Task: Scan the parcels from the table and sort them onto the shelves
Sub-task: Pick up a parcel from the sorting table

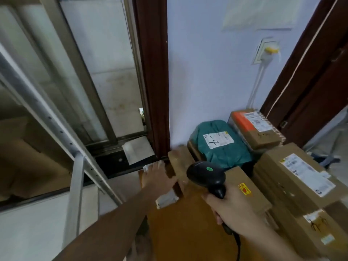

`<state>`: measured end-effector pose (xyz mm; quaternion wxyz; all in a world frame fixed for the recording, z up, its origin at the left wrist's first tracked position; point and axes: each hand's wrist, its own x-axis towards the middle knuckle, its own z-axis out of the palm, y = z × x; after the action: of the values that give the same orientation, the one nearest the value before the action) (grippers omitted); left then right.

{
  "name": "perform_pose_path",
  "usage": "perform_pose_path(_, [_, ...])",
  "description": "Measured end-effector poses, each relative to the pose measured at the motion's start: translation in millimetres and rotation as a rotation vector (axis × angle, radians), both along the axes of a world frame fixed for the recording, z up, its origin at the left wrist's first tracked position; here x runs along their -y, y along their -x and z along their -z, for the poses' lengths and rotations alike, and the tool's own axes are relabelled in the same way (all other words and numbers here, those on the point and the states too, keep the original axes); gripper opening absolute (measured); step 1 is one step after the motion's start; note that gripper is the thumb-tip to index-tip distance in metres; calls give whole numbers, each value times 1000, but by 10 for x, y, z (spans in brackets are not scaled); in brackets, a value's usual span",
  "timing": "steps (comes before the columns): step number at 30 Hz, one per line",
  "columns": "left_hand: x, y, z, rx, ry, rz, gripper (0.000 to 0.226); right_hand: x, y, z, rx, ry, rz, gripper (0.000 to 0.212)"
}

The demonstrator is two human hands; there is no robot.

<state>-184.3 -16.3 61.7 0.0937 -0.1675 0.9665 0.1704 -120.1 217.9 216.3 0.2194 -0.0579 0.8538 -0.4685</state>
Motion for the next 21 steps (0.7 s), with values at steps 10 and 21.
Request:
perform_pose_path(10, [106,55,960,223,-390,-650,120,300,382,522,122,6,0,11])
perform_pose_path(21, [97,116,1294,230,-881,-817,105,288,445,632,146,-28,24,14])
